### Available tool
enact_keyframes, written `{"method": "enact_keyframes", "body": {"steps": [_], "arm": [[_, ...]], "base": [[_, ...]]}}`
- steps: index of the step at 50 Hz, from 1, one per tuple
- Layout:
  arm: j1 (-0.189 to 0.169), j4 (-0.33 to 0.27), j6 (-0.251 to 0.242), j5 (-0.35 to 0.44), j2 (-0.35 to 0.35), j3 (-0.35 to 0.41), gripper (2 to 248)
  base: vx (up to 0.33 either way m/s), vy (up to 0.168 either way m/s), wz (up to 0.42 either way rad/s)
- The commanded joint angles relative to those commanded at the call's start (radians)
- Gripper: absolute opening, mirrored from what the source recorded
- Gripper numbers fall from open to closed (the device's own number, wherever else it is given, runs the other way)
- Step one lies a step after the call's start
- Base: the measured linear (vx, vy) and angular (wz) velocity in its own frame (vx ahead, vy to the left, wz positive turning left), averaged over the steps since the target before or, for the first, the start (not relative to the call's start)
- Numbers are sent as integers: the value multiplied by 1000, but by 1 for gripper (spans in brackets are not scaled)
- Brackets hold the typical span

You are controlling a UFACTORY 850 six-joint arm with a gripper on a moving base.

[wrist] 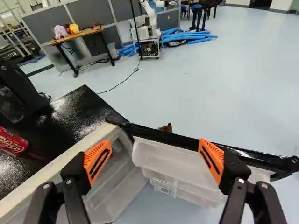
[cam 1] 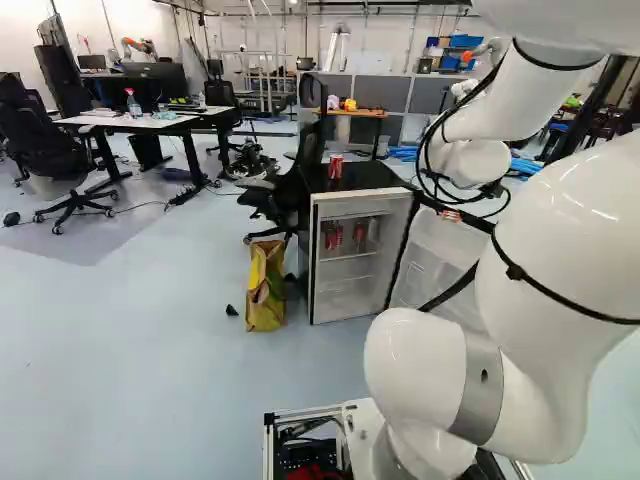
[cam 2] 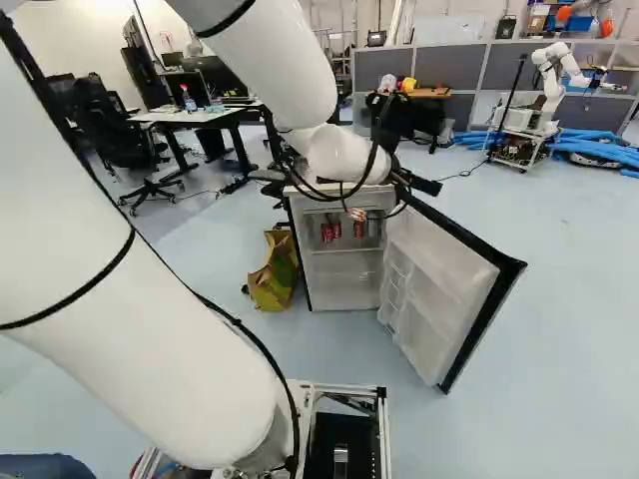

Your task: Grab a drink from the fridge

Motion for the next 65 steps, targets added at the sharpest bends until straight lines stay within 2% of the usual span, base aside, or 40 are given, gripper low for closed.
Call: {"method": "enact_keyframes", "body": {"steps": [42,65], "arm": [[-116,0,0,-111,-130,-130,247],[-165,0,0,-173,-216,-220,247]], "base": [[0,0,0],[0,0,0]]}}
